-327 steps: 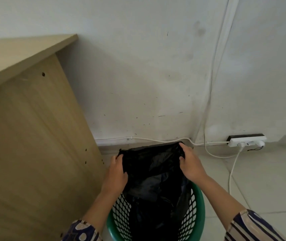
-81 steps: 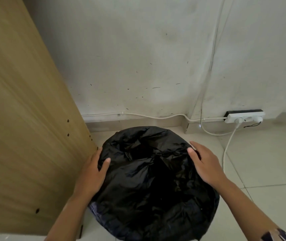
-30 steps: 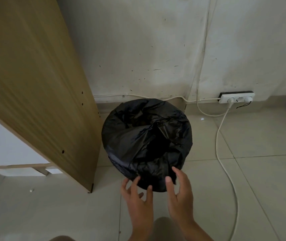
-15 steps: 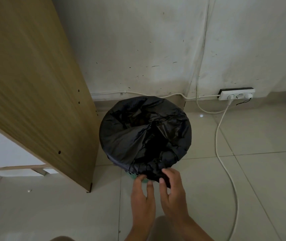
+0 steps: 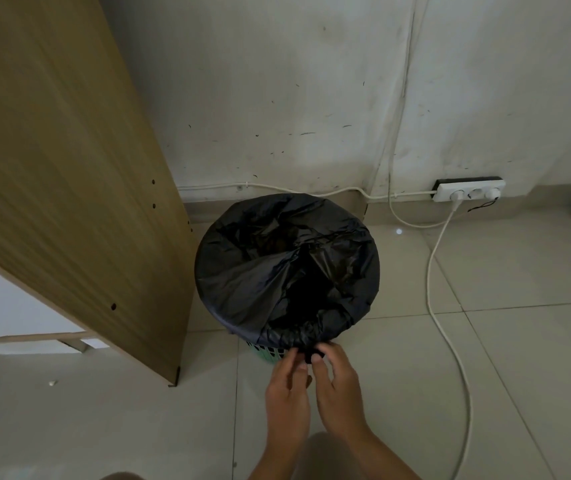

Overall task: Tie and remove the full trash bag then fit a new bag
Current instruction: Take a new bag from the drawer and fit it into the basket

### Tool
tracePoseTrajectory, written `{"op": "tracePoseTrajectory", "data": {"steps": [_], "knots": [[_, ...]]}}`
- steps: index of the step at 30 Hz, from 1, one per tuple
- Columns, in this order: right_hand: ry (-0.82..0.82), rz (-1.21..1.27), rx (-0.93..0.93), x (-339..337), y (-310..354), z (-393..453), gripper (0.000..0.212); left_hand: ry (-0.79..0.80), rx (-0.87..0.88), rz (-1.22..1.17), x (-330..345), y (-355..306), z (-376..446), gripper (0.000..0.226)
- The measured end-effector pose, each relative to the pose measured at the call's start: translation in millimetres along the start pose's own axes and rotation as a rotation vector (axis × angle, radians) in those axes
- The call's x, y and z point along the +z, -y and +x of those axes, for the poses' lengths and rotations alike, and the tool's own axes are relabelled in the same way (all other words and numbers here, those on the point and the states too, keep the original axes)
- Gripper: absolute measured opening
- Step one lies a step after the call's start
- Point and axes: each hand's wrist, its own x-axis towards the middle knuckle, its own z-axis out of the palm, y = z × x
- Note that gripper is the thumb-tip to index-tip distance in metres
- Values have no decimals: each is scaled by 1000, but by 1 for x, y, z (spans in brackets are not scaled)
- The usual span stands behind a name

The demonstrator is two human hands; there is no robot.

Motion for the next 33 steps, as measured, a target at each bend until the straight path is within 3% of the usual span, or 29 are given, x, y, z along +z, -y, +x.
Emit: {"op": "tracePoseTrajectory", "data": {"steps": [3, 5, 7, 13, 16, 18, 22, 24, 27, 28, 30, 33], "knots": [[78, 29, 57, -1, -1, 0, 21, 34, -130, -194, -2, -7, 1, 33], [80, 98, 69, -1, 3, 3, 8, 57, -186, -273, -5, -11, 4, 33], [41, 192, 121, 0, 7, 9, 15, 60, -215, -322, -8, -15, 6, 35], [-3, 496, 355, -1, 12, 15, 18, 0, -225, -219, -14, -11, 11, 29], [-24, 710, 507, -4, 17, 17, 4, 72, -281, -282, -11, -12, 10, 27], [-89, 610, 470, -8, 16, 18, 9, 73, -283, -285, -9, -15, 10, 24], [-157, 165, 180, -9, 14, 14, 21, 77, -302, -274, -9, -17, 12, 26], [-143, 69, 88, -9, 15, 9, 26, 78, -314, -287, -9, -19, 10, 28], [-27, -57, -14, -6, 10, 3, 13, 84, -319, -319, -10, -22, 6, 31], [3, -132, -50, -4, 6, 1, 22, 93, -321, -324, -10, -23, 4, 32], [-10, -211, -97, -4, 3, 3, 28, 108, -330, -322, -11, -24, 3, 32], [-45, -194, -86, -7, 2, 7, 20, 97, -289, -275, -10, -20, 1, 29]]}}
